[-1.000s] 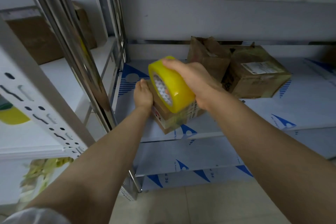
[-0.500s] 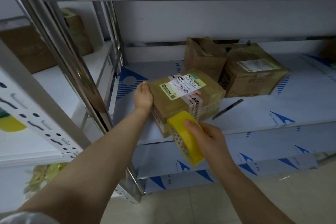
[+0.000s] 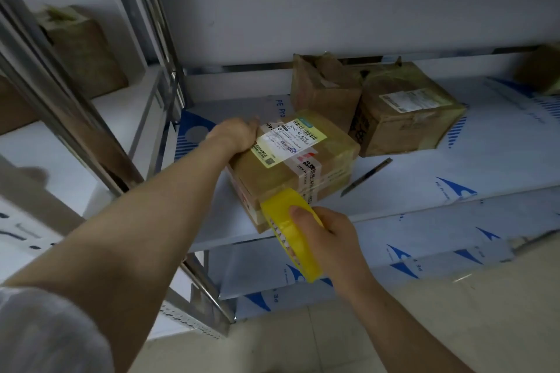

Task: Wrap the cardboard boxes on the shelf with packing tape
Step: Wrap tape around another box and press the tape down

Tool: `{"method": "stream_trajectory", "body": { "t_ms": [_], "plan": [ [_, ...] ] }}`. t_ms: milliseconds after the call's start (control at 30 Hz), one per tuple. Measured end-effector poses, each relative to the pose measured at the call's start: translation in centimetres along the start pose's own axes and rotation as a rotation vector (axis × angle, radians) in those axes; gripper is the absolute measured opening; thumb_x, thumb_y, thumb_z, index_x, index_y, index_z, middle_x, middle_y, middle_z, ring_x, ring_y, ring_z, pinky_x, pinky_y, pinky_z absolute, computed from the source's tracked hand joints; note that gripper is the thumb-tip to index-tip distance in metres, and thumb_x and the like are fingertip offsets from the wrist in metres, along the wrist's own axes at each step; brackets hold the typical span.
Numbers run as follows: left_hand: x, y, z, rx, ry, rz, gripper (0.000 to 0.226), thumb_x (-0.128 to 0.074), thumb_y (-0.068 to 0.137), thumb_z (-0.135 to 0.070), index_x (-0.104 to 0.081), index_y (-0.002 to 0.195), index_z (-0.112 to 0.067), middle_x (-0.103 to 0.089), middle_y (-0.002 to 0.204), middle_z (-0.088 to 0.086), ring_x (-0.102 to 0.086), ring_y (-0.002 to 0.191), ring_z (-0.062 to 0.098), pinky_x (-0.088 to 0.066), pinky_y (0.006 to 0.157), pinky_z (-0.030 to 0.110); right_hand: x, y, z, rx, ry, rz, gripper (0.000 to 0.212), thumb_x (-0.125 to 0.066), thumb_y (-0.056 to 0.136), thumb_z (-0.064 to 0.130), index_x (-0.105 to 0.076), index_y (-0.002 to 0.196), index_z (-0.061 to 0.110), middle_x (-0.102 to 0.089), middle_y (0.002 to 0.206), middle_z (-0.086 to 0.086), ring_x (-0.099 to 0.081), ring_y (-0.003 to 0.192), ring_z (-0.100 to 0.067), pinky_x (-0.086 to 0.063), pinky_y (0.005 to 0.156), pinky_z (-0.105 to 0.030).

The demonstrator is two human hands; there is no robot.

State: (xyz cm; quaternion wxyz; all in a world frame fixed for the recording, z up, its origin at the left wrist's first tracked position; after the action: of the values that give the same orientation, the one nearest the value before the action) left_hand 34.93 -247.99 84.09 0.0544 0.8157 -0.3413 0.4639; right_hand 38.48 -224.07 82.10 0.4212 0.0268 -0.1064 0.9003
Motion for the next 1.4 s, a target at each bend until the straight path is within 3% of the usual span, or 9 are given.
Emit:
{"method": "stream_trajectory", "body": {
  "t_ms": [167, 300, 367, 500, 800, 933, 1100, 1267, 1400],
  "plan": [
    [0.4, 0.5, 1.3, 0.113, -0.105, 0.048, 0.060, -0.030, 0.098, -0.051, -0.050, 0.132, -0.005, -0.053, 0.132, 0.019, -0.053, 0.116, 0.033, -0.041, 0.091, 0.034, -0.1, 0.2, -0.5, 0.031, 0.010, 0.000, 0.045, -0.061, 0.073, 0.050, -0.047, 0.051, 0.013, -0.045, 0.049, -0.002, -0.046, 0.051, -0.018, -0.040, 0.055, -0.031],
    [0.3, -1.3, -0.9, -0.141, 0.457, -0.259, 0.043, -0.027, 0.102, -0.037, -0.057, 0.120, -0.012, -0.062, 0.110, 0.014, -0.059, 0.101, 0.032, -0.041, 0.078, 0.035, 0.2, 0.4, -0.6, 0.007, 0.038, -0.016, 0.048, -0.061, 0.089, 0.030, -0.046, 0.045, 0.019, -0.048, 0.042, 0.004, -0.051, 0.041, -0.008, -0.041, 0.051, -0.021],
    [-0.8, -2.9, -2.3, -0.206, 0.606, -0.144, 0.057, -0.020, 0.100, -0.053, -0.049, 0.135, -0.019, -0.055, 0.128, 0.015, -0.051, 0.118, 0.031, -0.037, 0.096, 0.044, 0.3, 0.4, -0.5, 0.001, 0.019, -0.024, 0.048, -0.060, 0.089, 0.030, -0.043, 0.046, 0.019, -0.044, 0.041, 0.006, -0.046, 0.040, -0.007, -0.038, 0.050, -0.021],
    [-3.8, -4.6, -1.7, -0.137, 0.532, 0.002, 0.114, -0.011, 0.075, -0.088, 0.004, 0.151, -0.005, 0.008, 0.159, 0.017, 0.007, 0.147, 0.029, 0.005, 0.117, 0.046, 0.3, 0.8, -0.6, -0.020, 0.014, -0.028, 0.040, -0.061, 0.088, 0.033, -0.049, 0.054, 0.014, -0.043, 0.044, 0.008, -0.043, 0.044, -0.006, -0.038, 0.047, -0.018],
    [-4.4, -6.9, -1.4, -0.142, 0.507, -0.009, 0.111, -0.011, 0.076, -0.086, 0.010, 0.150, -0.006, 0.013, 0.158, 0.018, 0.013, 0.146, 0.030, 0.007, 0.117, 0.045, 0.3, 1.1, -1.1, -0.028, 0.023, -0.008, 0.042, -0.060, 0.090, 0.030, -0.045, 0.054, 0.013, -0.041, 0.042, 0.009, -0.040, 0.042, -0.004, -0.034, 0.044, -0.015],
    [-3.5, -6.0, -1.5, -0.164, 0.504, -0.014, 0.103, -0.013, 0.082, -0.081, 0.007, 0.151, -0.007, 0.011, 0.158, 0.016, 0.011, 0.146, 0.029, 0.006, 0.118, 0.043, -0.7, 1.7, -0.6, -0.048, 0.055, 0.020, 0.042, -0.059, 0.091, 0.034, -0.057, 0.072, -0.005, -0.053, 0.064, -0.007, -0.051, 0.060, -0.013, -0.039, 0.057, -0.023],
    [-3.2, -6.0, -1.5, -0.218, 0.495, 0.033, 0.110, -0.018, 0.078, -0.085, 0.008, 0.151, -0.007, 0.012, 0.158, 0.015, 0.012, 0.146, 0.029, 0.005, 0.117, 0.041, -0.8, 1.4, -0.6, -0.073, 0.051, 0.035, 0.031, -0.059, 0.091, 0.035, -0.058, 0.071, 0.011, -0.053, 0.060, 0.001, -0.049, 0.050, -0.002, -0.041, 0.051, -0.016],
    [-2.4, -6.6, 0.2, -0.403, 0.462, -0.053, 0.104, -0.032, 0.081, -0.079, -0.008, 0.153, -0.008, -0.003, 0.159, 0.014, -0.002, 0.147, 0.026, -0.001, 0.118, 0.037, -1.2, 0.9, -0.7, -0.086, 0.035, 0.086, 0.060, -0.061, 0.080, 0.057, -0.064, 0.091, -0.002, -0.068, 0.086, -0.018, -0.066, 0.084, -0.030, -0.054, 0.080, -0.038],
    [-2.1, -6.6, 0.5, -0.464, 0.426, -0.248, 0.079, -0.024, 0.086, -0.074, -0.058, 0.120, -0.012, -0.048, 0.139, 0.013, -0.041, 0.129, 0.029, -0.035, 0.103, 0.040, -1.7, 0.6, -0.3, -0.103, 0.069, 0.099, 0.056, -0.061, 0.077, 0.060, -0.069, 0.091, 0.007, -0.070, 0.097, -0.016, -0.066, 0.095, -0.032, -0.053, 0.090, -0.047]
  ]
}}
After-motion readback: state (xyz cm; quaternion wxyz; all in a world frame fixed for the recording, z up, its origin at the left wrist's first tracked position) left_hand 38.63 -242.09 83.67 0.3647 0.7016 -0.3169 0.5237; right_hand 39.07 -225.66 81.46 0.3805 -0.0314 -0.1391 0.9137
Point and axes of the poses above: each hand's wrist, its own y-axis towards the middle knuckle, its own x-axis out of the back of the hand, z = x × y, the point moved 3 cm from there along y, towards the middle knuckle
